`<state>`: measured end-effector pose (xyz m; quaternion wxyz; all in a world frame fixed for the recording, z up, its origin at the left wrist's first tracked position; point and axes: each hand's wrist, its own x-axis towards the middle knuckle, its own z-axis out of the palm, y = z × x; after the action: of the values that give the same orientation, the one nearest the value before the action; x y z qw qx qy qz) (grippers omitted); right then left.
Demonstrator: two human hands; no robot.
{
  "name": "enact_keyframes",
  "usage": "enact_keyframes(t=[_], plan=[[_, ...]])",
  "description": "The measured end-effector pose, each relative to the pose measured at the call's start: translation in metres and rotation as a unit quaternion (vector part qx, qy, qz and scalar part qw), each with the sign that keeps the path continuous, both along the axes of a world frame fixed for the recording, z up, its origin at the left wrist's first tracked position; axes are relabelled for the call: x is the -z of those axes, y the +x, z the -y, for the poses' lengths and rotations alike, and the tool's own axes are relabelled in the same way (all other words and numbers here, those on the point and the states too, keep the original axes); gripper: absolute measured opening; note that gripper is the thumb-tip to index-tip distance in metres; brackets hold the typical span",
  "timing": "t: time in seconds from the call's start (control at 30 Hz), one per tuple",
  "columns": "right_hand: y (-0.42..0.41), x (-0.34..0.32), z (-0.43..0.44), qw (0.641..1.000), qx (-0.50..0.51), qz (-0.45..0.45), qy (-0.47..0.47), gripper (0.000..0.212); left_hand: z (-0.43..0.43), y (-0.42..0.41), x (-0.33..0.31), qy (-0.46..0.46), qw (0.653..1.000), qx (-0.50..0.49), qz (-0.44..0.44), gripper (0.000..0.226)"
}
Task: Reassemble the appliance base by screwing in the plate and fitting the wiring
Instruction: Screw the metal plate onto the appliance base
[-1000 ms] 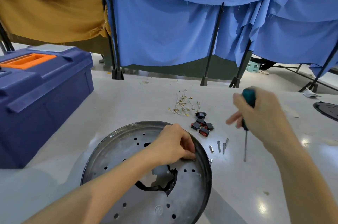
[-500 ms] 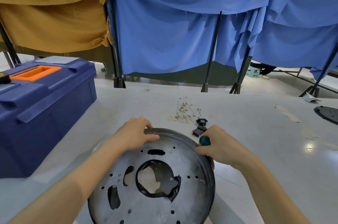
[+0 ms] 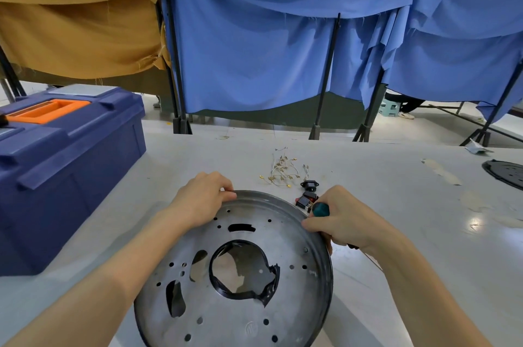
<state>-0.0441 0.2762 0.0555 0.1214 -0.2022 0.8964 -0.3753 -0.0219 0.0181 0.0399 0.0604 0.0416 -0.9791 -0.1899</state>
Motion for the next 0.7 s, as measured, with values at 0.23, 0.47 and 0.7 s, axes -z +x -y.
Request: enact_keyframes(t=[0.23, 0.47, 0.7], plan=[[-0.003, 0.005, -0.001, 0.998, -0.011, 0.053, 0.023, 0.031, 0.001, 0.003, 0.007, -0.002, 1.000, -0.006, 0.023, 0.021], [-0.026, 0.006, -0.033, 0.996, 0.043, 0.025, 0.069, 0.012, 0.005, 0.006, 0.008, 0.028, 0.999, -0.014, 0.029, 0.022], [-0.049, 0.028, -0.050, 0.981, 0.133, -0.024, 0.138, 0.003, 0.006, 0.010, 0.012, 0.022, 0.999, -0.003, 0.045, 0.018]])
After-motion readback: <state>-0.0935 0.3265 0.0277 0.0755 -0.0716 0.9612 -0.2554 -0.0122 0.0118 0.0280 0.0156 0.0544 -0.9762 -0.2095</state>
